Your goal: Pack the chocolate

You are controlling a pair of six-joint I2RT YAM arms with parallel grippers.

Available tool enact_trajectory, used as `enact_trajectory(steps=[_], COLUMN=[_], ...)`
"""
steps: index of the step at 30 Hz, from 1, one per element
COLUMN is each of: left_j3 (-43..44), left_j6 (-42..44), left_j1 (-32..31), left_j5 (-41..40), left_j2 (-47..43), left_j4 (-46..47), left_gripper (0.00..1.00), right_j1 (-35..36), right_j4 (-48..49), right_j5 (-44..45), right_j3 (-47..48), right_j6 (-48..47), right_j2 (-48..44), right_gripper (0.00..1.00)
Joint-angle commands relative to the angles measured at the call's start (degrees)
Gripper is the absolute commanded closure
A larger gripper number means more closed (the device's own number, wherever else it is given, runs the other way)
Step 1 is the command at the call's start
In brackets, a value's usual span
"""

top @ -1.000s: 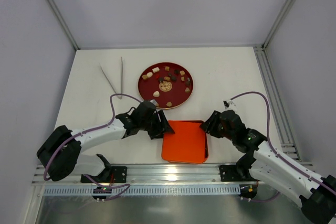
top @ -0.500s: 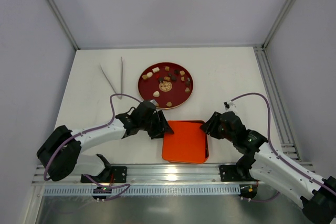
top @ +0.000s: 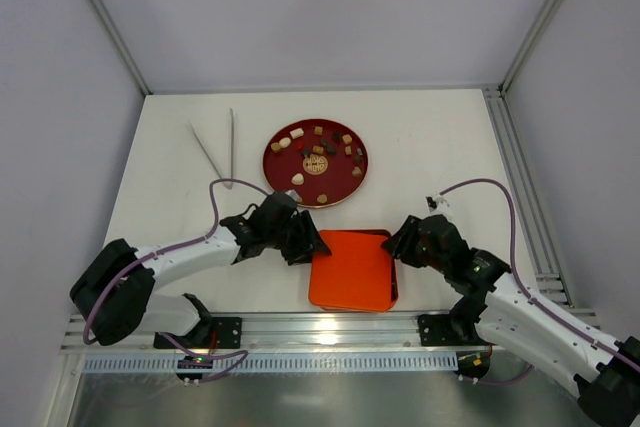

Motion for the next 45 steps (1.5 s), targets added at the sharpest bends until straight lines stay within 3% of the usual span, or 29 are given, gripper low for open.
enact_trajectory(steps=[1,45], left_j3=[1.57,6.84], left_j6=[-0.06,2.05], left_j1=[0.23,0.23], left_j5=[0.94,2.26], left_j2=[-0.07,2.39], left_j4=[-0.35,-5.71], left_gripper=[0.50,0.49], right_j1=[0.62,1.50], right_j4=[0.24,3.84], right_j5=[1.67,5.27], right_j3=[-0.22,8.04], right_j6=[0.93,-3.46], right_j2=[-0.76,11.46], right_gripper=[0.57,0.53])
